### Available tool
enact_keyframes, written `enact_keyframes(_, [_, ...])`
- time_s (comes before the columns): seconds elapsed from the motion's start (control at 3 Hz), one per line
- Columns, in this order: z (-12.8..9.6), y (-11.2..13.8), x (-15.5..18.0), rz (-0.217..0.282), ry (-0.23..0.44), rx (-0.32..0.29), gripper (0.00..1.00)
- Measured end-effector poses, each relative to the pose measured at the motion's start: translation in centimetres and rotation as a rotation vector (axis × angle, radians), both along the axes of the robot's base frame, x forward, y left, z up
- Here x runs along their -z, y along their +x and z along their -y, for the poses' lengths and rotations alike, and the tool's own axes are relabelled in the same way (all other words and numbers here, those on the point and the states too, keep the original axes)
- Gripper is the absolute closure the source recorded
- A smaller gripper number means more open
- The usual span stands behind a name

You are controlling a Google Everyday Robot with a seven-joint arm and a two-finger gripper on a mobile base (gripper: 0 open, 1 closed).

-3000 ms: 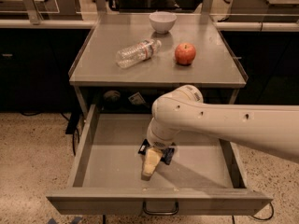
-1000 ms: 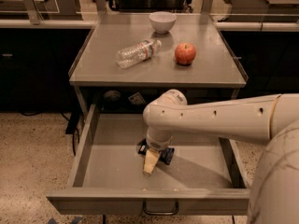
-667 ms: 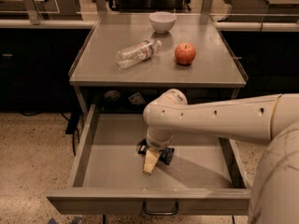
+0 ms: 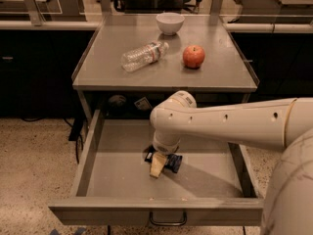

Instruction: Pick rxbar blueberry from top drawer and place on counter

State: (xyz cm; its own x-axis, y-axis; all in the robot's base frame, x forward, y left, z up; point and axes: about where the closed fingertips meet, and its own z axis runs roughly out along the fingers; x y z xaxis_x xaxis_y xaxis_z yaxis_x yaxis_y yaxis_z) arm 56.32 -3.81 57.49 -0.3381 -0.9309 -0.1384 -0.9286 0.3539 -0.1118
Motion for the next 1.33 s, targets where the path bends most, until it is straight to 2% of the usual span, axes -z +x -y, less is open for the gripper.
enact_keyframes(0.33, [0.0, 0.0, -1.8, 0.000, 0.000, 0.000, 1.00])
enact_keyframes(1.0, [0.0, 0.0, -1.9, 0.000, 0.000, 0.000, 1.00])
enact_keyframes(1.33, [-0.6, 0.5, -4.2, 0.011, 0.059, -0.033, 1.00])
